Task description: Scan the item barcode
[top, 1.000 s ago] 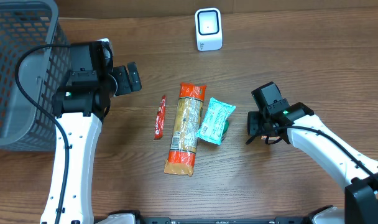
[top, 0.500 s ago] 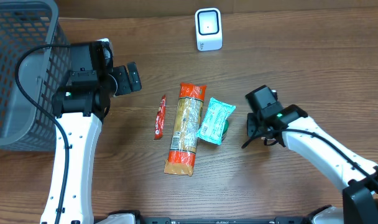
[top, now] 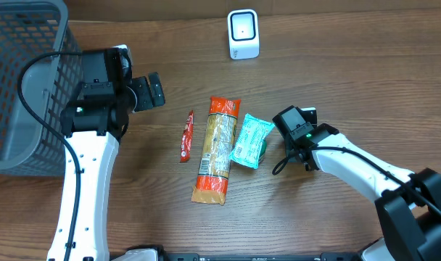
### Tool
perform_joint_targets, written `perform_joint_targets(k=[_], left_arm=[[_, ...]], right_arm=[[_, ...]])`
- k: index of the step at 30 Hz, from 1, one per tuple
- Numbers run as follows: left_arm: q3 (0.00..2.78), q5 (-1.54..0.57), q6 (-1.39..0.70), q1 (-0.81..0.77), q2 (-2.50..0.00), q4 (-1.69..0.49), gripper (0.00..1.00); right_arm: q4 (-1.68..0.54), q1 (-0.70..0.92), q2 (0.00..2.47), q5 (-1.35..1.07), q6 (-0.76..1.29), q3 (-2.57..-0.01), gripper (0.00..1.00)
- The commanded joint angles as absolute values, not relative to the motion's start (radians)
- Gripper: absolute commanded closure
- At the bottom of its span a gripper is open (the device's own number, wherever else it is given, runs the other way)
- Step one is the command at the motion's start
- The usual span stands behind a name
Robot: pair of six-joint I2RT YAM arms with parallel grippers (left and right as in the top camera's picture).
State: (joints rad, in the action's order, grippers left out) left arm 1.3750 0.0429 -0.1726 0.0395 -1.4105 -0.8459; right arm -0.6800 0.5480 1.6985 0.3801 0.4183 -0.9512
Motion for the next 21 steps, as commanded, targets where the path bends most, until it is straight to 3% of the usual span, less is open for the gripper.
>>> perform_joint_targets(k=[1, 8, 21], left_arm=[[1.381, 0.056, -0.16, 0.039, -1.416, -0.845, 0.0], [1.381, 0.056, -0.16, 0.039, -1.416, -0.845, 0.0], [1.381, 0.056, -0.16, 0.039, -1.416, -0.845, 0.0]], right_arm=[[-0.674, 0.55, 1.721, 0.429, 0.424, -0.966, 0.62], [-0.682, 0.55, 1.721, 0.429, 0.424, -0.966, 0.74], [-0.668, 0.55, 1.726, 0.426, 0.423, -0.925, 0.75]])
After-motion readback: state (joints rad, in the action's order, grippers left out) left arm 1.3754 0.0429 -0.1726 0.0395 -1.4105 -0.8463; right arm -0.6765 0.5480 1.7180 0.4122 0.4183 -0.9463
